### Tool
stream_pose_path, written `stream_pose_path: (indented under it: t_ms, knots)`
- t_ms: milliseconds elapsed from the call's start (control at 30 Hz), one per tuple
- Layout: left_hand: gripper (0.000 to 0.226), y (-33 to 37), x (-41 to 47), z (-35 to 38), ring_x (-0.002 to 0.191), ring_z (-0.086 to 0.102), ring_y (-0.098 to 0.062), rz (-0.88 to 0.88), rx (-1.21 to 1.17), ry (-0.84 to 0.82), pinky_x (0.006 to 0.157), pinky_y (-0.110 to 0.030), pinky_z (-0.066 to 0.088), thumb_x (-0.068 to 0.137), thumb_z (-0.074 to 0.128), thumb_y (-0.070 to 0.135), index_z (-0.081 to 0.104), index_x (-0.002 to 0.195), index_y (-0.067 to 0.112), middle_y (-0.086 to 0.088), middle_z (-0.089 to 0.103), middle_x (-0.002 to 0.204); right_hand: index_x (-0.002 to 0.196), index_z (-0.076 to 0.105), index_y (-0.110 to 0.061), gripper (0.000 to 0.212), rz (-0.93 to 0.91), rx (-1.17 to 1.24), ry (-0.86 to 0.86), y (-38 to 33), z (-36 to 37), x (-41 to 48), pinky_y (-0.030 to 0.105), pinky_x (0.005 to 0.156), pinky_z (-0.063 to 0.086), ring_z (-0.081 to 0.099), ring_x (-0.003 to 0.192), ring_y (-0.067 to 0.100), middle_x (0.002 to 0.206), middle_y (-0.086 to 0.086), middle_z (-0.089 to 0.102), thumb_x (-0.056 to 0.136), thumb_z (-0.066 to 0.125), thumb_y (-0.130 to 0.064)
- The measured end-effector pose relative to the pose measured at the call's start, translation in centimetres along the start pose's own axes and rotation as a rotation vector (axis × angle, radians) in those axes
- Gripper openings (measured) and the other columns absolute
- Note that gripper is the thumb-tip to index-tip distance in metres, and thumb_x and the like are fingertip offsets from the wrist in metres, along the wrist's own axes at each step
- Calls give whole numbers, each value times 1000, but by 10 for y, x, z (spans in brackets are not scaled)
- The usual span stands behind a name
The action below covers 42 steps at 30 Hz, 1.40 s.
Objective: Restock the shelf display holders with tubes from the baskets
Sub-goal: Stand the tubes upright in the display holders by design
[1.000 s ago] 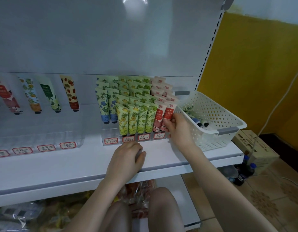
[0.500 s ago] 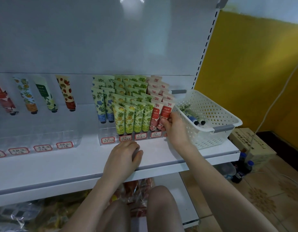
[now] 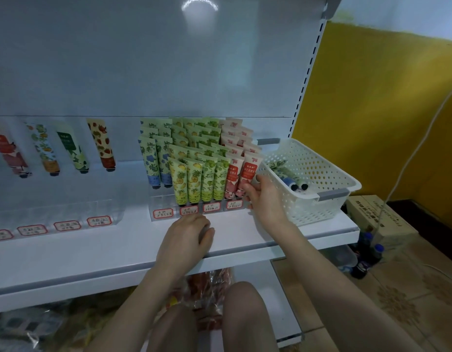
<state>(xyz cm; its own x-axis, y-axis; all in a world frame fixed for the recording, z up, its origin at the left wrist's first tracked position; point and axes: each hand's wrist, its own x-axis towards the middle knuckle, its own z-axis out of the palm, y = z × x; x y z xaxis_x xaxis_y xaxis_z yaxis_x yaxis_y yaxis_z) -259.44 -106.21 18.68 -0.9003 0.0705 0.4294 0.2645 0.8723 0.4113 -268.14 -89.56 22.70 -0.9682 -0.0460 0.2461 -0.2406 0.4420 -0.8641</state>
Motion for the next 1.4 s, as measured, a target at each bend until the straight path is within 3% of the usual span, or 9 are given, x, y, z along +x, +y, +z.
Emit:
stream_pose_path:
  t_ms: [467, 700, 800, 867, 933, 1067, 1200, 1333, 1400]
  knots:
    - [32, 42, 10, -21, 82, 66, -24, 97, -61, 80, 70, -30, 51, 87, 49, 28, 72, 96, 7, -7, 71, 92, 97, 65, 1, 19, -221, -247, 4, -61, -69, -29, 42, 71, 53, 63, 74, 24, 80, 6, 63, 95, 48, -8]
    - [27, 123, 91, -39, 83, 61, -28, 261, -39, 104, 69, -37, 49, 90, 49, 21, 68, 95, 3, -12, 67, 90, 100, 62, 10, 26, 47, -431, -7, -43, -157, 27, 48, 80, 53, 65, 85, 34, 93, 24, 68, 96, 45, -9]
    - [22, 147, 137, -20, 92, 56, -29, 178, 45, -40, 74, -34, 40, 95, 46, 15, 62, 98, 0, -13, 61, 100, 99, 60, 16, 30, 177, -525, -187, -26, -165, 52, 49, 80, 53, 65, 88, 39, 96, 31, 65, 96, 43, -9]
    - [16, 158, 170, 0, 96, 57, -30, 106, 127, -179, 76, -35, 43, 94, 45, 9, 57, 92, 0, -15, 59, 108, 75, 55, 4, 25, 203, -641, -295, -17, -161, 69, 36, 62, 49, 64, 94, 37, 85, 22, 60, 95, 41, -3]
    - [12, 163, 201, 22, 95, 58, -29, -3, 214, -314, 74, -32, 43, 93, 43, 2, 56, 94, 0, -16, 59, 111, 78, 50, -6, 20, 225, -778, -391, -10, -153, 85, 30, 58, 43, 62, 96, 32, 84, 14, 53, 93, 41, 3]
    - [26, 151, 241, 68, 99, 58, -27, -154, 272, -513, 79, -31, 45, 94, 41, 5, 57, 113, 0, -14, 58, 115, 68, 41, -10, 27, 234, -925, -493, 0, -140, 109, 23, 52, 34, 37, 57, 15, 66, 5, 37, 91, 47, 4]
    - [43, 142, 257, 99, 104, 57, -28, -290, 315, -617, 78, -31, 43, 88, 55, 32, 55, 123, 6, -14, 57, 122, 62, 39, -10, 33, 208, -990, -641, 9, -130, 125, 29, 70, 39, 38, 58, 18, 67, 6, 35, 89, 48, 7]
    - [52, 141, 264, 110, 114, 53, -28, -344, 386, -614, 92, -32, 43, 86, 58, 43, 53, 124, 9, -15, 53, 127, 103, 56, 7, 19, 242, -856, -672, 14, -126, 135, 37, 84, 53, 63, 93, 34, 96, 20, 57, 91, 42, 9]
    - [56, 138, 265, 104, 115, 53, -27, -312, 427, -662, 88, -31, 42, 82, 61, 49, 52, 126, 14, -12, 52, 129, 99, 52, 4, 13, 266, -805, -689, 15, -125, 134, 38, 83, 54, 64, 91, 34, 96, 21, 54, 93, 41, 6]
